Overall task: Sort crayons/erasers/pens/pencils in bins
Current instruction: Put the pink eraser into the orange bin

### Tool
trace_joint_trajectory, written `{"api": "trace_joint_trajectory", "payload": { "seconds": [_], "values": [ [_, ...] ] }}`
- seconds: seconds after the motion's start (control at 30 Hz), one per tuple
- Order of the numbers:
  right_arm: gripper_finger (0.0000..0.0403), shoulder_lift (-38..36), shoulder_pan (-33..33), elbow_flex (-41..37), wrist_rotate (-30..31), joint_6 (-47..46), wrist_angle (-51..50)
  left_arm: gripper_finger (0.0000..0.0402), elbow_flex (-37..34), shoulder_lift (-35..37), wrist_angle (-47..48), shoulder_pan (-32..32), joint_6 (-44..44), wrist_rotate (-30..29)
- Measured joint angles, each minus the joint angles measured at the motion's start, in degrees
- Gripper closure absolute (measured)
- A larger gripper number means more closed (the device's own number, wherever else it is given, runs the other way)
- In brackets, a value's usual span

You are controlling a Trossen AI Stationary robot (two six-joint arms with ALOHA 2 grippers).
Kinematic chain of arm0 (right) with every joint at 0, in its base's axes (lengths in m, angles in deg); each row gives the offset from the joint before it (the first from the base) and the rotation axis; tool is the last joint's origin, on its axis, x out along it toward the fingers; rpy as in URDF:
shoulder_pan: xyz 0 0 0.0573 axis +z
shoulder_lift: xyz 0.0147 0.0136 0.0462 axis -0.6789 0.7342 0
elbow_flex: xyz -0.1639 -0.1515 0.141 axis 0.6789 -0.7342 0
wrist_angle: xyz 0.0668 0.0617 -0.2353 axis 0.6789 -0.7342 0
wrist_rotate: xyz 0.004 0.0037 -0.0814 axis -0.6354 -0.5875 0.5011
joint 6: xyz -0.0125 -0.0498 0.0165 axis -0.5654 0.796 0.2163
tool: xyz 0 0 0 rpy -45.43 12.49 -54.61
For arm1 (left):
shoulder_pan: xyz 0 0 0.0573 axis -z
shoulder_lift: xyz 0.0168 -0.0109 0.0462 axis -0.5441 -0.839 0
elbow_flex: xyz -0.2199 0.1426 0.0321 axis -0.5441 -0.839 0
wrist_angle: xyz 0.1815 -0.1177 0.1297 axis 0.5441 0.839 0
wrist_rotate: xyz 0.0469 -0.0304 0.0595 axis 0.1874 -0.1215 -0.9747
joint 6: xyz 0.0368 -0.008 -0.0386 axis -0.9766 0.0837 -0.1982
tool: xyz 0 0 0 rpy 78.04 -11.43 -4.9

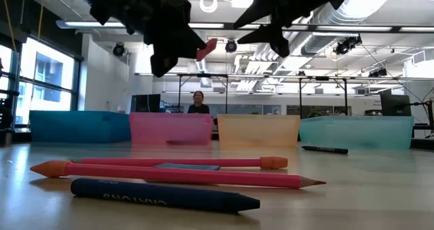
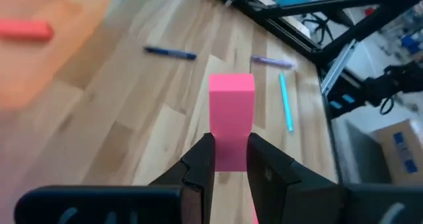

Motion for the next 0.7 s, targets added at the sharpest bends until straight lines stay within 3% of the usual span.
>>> {"api": "trace_joint_trajectory", "payload": {
  "seconds": [0.1, 0.4, 0.7],
  "values": [
    [0.0253, 0.0, 0.0, 0.0, 0.0, -6.5, 0.0, 0.0341, 0.0, 0.0, -0.5, 0.0, -4.7, -1.1],
    [0.0253, 0.0, 0.0, 0.0, 0.1, -19.8, 0.0, 0.0341, 0.0, 0.0, -0.7, 0.0, -15.6, -12.4],
    [0.0253, 2.5, 0.0, 0.0, 3.6, -26.2, 1.4, 0.0341, 0.0, 0.0, -0.5, 0.0, -18.9, -14.9]
  ]
}}
